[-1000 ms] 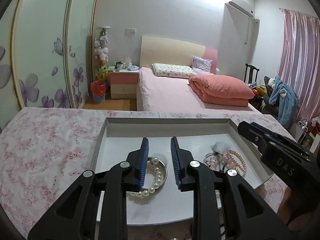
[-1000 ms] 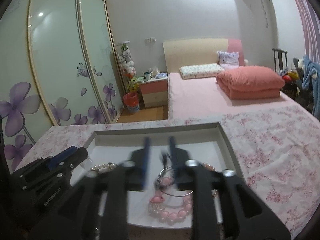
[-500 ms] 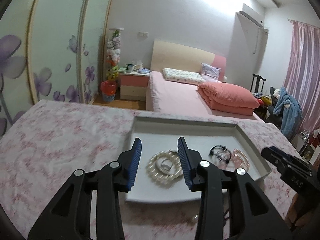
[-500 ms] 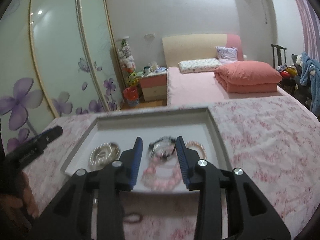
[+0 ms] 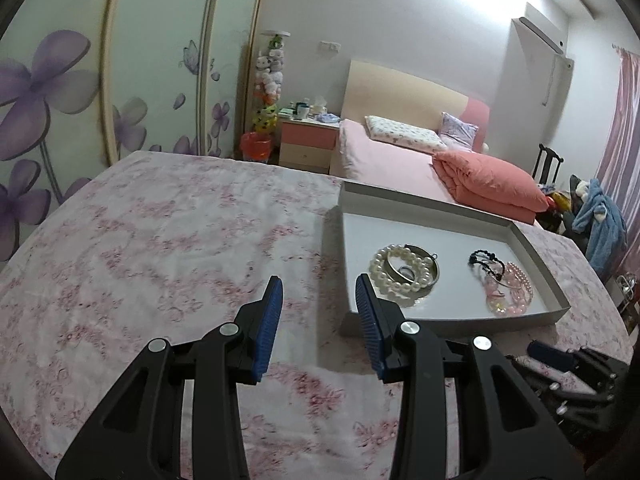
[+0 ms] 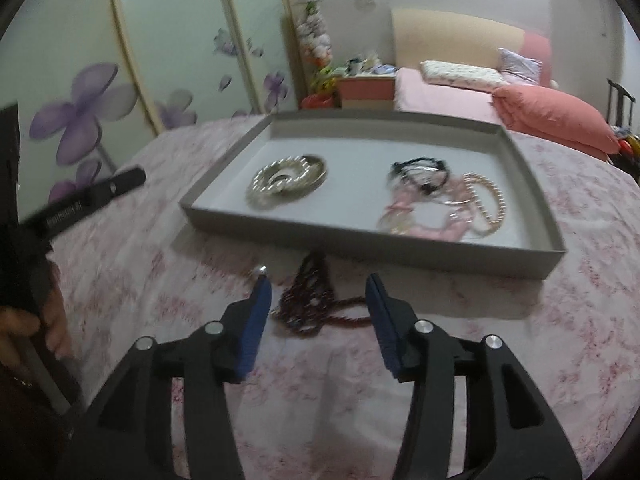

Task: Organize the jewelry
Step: 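Grasp the dark red bead necklace with the right gripper while the left gripper moves toward the pearl earring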

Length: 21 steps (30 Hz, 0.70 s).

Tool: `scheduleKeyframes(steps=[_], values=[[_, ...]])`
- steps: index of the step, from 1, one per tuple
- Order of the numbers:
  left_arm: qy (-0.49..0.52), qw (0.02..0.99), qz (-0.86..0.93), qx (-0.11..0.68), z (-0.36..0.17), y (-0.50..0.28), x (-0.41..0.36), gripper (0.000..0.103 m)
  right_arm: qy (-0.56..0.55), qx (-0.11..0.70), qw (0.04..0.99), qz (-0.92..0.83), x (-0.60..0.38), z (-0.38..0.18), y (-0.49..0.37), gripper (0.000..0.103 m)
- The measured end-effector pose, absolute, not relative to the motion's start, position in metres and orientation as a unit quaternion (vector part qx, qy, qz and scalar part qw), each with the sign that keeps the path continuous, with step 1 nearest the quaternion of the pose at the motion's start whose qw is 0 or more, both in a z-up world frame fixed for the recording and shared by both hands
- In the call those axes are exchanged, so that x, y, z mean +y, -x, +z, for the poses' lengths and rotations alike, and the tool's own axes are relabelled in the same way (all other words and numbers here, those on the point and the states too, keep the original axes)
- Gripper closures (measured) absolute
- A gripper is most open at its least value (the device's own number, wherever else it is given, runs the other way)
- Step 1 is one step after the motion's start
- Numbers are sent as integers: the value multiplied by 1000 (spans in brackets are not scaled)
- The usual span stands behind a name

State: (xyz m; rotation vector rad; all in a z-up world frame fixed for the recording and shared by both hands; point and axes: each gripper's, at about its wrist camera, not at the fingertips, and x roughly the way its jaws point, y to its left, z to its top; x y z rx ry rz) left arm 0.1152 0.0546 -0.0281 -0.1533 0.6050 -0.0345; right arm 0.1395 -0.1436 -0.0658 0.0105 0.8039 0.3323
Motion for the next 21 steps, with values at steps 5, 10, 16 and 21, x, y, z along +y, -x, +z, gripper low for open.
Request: scheduleKeyframes(steps=[5,10,16,21], values=[[77,952,-17,295,-27,-112,59,64,32,407,899,156,-127,-76,-147,45],[76,952,-22,297,-26,-112,56,64,59,418,896,138,-125,-82,-158,45],[68,949,-44,304,-25,-111,38,64,59,419,899,113,-142,-81,-159,93],[47,943,-81,319,-28,-109,14,60,18,425,903,59,-180,-81,-160,94]])
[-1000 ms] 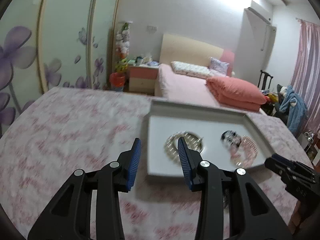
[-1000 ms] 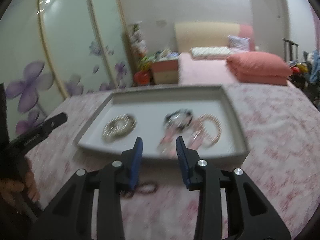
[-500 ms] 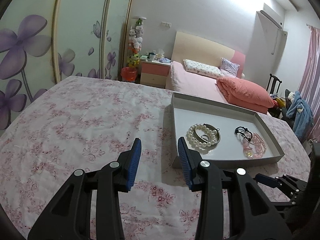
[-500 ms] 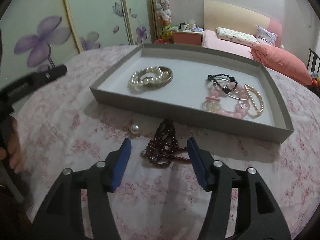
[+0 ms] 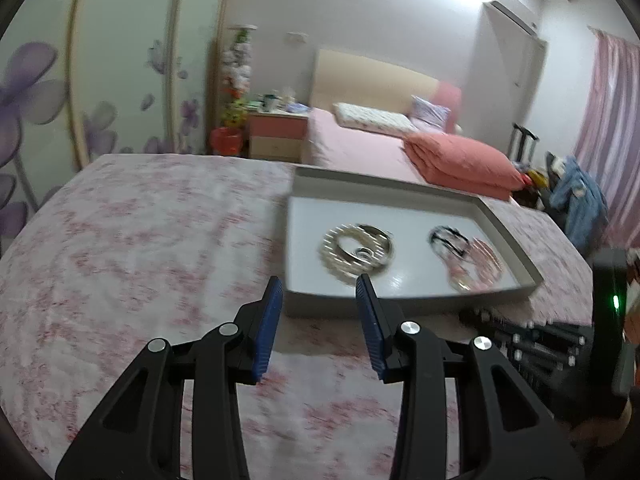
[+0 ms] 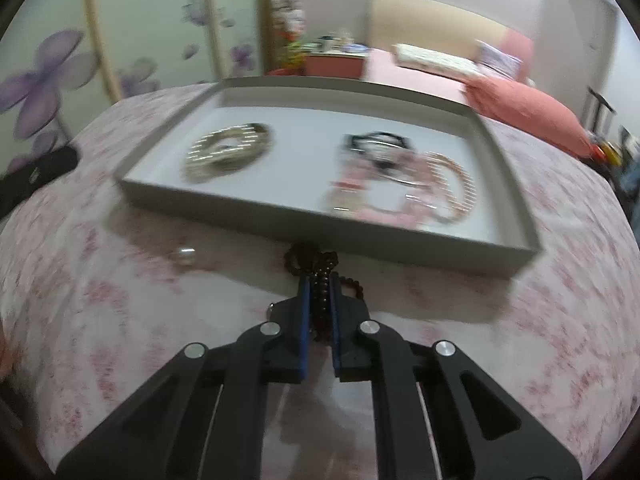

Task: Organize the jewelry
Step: 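Grasp the dark red bead necklace with the right gripper while the left gripper moves toward the pearl earring, then close the left gripper on the pearl earring while the right gripper holds the necklace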

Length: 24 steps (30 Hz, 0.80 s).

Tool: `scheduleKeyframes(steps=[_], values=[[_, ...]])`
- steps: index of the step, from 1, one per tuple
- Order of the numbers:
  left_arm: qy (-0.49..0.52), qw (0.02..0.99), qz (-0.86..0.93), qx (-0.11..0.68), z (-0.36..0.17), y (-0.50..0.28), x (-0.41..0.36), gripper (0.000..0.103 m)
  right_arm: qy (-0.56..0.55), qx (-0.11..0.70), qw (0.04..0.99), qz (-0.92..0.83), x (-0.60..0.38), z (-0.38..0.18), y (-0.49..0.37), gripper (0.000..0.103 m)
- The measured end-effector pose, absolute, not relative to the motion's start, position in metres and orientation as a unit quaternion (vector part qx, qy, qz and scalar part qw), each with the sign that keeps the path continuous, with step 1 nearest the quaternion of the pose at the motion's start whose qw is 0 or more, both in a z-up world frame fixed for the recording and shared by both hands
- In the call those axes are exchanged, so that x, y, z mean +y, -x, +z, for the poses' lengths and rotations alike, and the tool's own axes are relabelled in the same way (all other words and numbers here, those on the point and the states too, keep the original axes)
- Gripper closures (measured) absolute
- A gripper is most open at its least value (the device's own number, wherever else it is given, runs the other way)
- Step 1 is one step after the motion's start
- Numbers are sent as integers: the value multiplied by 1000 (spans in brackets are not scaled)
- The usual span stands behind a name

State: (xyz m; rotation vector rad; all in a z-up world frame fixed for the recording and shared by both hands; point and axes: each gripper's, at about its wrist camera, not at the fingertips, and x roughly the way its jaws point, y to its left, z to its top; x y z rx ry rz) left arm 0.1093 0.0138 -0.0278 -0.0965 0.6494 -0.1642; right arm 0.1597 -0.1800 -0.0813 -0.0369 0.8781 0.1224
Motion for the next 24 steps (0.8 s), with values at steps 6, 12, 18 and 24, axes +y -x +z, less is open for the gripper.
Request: scheduleKeyframes(steps=[6,12,18,24], values=[[4,925,-134,355,-40,-110,-28,53,-13,428,903,27,-210,-80,-161,94],[-37,910,-146,385,-60,-117,-61,53,-16,428,903,33,-211,-82,-162,94],[-37,902,-131,410,-76,-131,-69,61,-23,428,903,36,-213,-81,-162,94],[-43,896,-128,423,-82,-137,-74,79,-23,429,902,40,-212,-81,-162,94]])
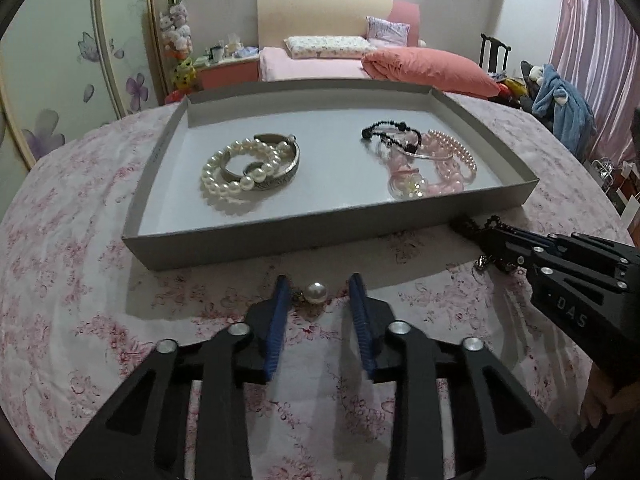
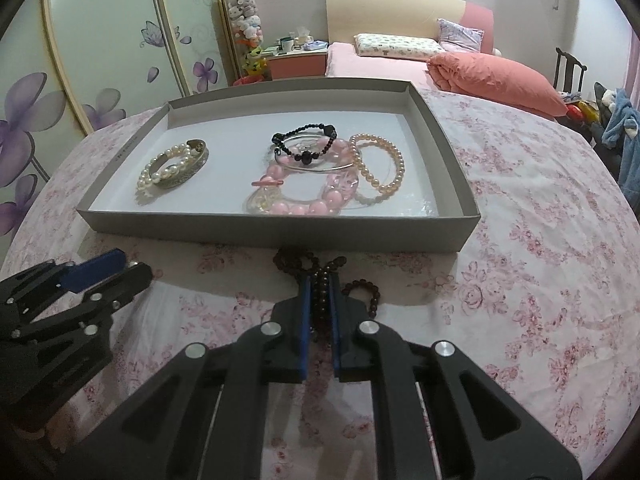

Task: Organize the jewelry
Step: 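Close the left gripper on the pearl earring while the right gripper holds the necklace, then lift the red bead necklace and pearl earring and carry both over the tray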

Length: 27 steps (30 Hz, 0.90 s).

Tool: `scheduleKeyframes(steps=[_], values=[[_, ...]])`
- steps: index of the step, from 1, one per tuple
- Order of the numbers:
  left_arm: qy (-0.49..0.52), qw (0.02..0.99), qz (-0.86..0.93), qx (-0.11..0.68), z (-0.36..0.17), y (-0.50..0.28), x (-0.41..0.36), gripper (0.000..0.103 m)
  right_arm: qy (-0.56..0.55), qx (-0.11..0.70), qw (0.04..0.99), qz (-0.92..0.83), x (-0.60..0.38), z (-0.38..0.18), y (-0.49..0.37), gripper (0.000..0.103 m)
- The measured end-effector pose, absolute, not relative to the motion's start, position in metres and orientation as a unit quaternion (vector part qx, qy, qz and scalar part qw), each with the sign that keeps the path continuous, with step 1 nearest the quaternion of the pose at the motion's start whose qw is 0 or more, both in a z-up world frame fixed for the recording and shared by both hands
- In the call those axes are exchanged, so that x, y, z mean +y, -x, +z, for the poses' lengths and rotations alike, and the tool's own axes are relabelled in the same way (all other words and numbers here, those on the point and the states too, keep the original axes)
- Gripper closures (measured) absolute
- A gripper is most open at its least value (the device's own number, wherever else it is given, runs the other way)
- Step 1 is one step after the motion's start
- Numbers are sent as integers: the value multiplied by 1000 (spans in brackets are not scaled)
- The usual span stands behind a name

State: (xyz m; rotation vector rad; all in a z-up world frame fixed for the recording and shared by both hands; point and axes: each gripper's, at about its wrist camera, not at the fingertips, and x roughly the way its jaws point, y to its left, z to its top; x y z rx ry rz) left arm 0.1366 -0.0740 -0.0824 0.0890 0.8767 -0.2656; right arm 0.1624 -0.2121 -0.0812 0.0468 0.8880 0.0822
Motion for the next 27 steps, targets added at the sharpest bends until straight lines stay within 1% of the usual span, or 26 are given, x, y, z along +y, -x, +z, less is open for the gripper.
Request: scheduleKeyframes(steps=[2,3,9,14,23,24,27], values=[[-41,897,-123,423,-82,-138,-72,85,-23,431,901,42,-210,-81,-162,94],[-41,897,-121,423,-82,-138,-72,85,-21,431,901,43,-209,-81,-162,94],[-48,900,-89,425,-82,-137,-52,85,-15,430,901,53,-202,-82,-161,94],[-24,902,-74,425,-82,-136,-33,85,-4,420,906,51,-199,-84,-158,93],[-12,901,-81,426,-82,-136,-29,85,-36,423,903,64,-204,-86,-158,92],[-12,901,-81,426,-82,-136,-29,85,-37,426,902,64,-205,-86,-159,90],[-11,901,-81,426,-82,-136,-29,85,-30,428,901,60,-203,-87,-159,90]])
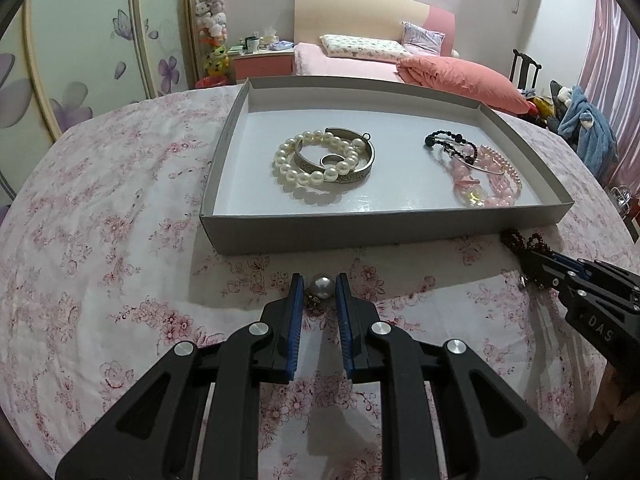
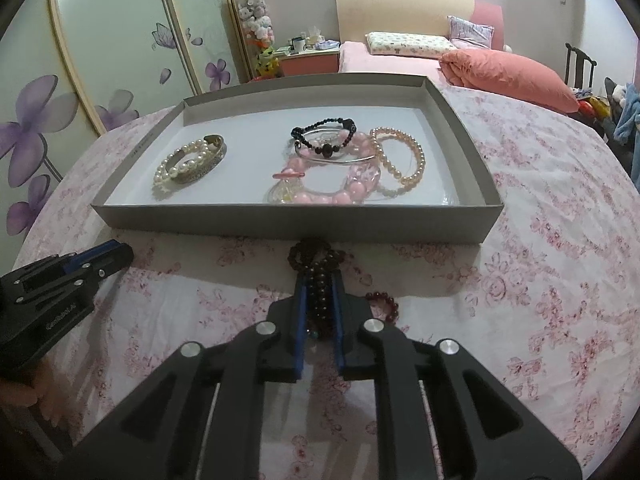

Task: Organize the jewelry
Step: 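Lift the red bead necklace and pearl earring and carry both over the tray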

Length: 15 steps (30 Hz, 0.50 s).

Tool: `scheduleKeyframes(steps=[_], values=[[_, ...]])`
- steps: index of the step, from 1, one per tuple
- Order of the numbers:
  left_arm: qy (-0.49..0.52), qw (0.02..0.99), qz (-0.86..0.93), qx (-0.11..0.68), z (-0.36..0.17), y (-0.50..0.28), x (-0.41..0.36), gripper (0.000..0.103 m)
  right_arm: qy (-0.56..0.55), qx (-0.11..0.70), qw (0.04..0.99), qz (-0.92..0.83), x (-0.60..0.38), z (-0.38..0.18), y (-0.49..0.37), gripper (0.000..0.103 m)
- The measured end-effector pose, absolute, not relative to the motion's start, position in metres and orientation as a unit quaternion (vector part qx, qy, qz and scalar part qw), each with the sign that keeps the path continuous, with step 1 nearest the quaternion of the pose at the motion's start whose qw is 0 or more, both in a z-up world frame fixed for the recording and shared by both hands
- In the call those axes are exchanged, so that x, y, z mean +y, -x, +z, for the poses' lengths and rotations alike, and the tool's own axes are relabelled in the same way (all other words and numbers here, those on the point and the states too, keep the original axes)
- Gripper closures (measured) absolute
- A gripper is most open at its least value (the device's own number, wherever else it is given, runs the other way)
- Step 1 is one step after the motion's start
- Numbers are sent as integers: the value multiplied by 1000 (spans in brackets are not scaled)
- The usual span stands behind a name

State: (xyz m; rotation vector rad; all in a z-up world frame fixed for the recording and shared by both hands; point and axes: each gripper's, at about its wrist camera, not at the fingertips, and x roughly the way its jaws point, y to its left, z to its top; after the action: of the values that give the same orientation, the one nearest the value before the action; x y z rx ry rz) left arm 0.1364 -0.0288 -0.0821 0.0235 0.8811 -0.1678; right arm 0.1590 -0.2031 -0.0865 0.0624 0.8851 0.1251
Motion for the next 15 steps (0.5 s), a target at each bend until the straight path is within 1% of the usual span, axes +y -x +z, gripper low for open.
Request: scheduleKeyframes(steps=[15], values=[[-10,901,-82,426,-82,-136,-29,85,-18,428,902,54,-201,-87,-160,90]])
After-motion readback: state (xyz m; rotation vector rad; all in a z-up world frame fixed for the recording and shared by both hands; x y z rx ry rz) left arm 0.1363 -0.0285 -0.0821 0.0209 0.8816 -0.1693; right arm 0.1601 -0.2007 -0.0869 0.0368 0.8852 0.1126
